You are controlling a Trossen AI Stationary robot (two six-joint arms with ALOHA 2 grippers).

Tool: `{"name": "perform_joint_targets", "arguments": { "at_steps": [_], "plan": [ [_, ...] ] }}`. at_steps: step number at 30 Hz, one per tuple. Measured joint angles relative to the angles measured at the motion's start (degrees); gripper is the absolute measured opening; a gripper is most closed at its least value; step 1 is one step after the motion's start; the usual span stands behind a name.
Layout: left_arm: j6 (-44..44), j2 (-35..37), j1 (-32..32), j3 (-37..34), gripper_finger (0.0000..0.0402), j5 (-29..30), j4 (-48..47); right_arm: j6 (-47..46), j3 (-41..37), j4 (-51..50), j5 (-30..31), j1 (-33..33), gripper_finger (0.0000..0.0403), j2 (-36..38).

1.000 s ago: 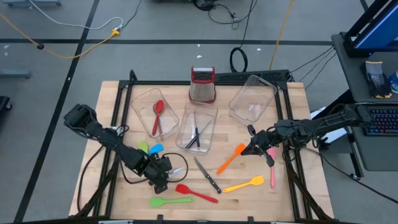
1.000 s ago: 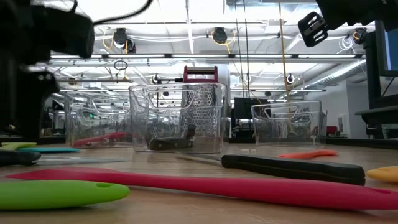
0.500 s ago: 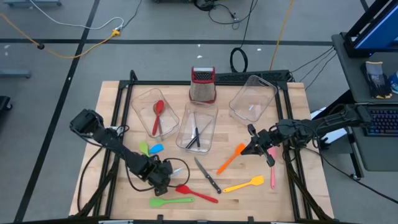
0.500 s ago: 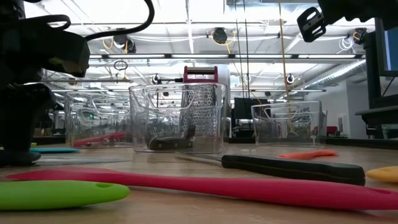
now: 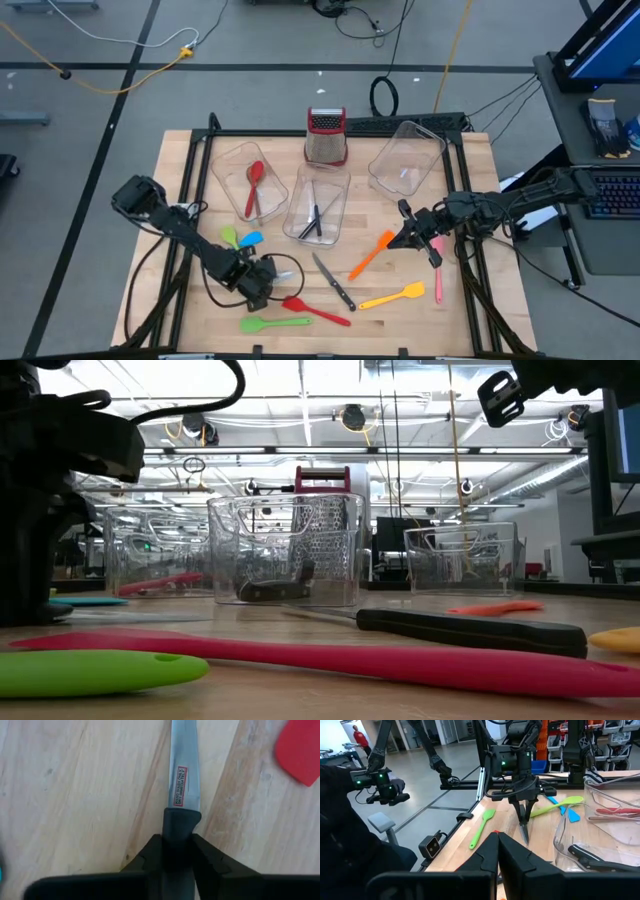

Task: Pick & Place Kitchen Items
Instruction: Put the black knife into the middle transparent bin

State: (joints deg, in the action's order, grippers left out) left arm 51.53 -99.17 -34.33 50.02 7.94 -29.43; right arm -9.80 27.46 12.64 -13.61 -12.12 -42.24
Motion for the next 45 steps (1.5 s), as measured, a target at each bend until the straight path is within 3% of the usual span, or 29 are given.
{"name": "perform_joint_targets", "arguments": {
  "at_steps": [6,13,17,20,23,32,45],
  "plan": [
    [2.69,4.59,-0.39,-0.47,0.0054,-0.13,0.36,-0.02,0.0,0.01,0.0,0.0,0.0004,0.0],
    [5.45,15.8,-1.91,-0.31,0.0054,10.11,1.63,-0.02,0.0,1.27,0.01,0.0,0.0004,0.02],
    [0.53,20.74,-2.15,-0.2,0.0054,16.6,9.14,-0.02,0.0,5.49,0.02,0.0,0.0004,-1.02],
    [-5.92,21.84,-1.33,-0.19,0.0054,17.65,17.08,-0.02,0.0,10.07,0.02,0.0,0.0004,-3.5],
    [-12.97,21.9,0.0,-0.14,0.0054,15.43,25.43,0.14,-0.01,14.13,0.02,0.0,0.0004,-7.21],
    [-27.36,21.61,7.0,-0.09,0.0054,0.51,42.92,3.87,-0.04,28.65,-0.11,-0.28,0.0004,-20.76],
    [-34.19,20.49,16.28,-0.04,0.0054,-14.02,60.52,15.23,-0.04,57.7,0.15,-1.92,0.0014,-36.67]
  ]
}}
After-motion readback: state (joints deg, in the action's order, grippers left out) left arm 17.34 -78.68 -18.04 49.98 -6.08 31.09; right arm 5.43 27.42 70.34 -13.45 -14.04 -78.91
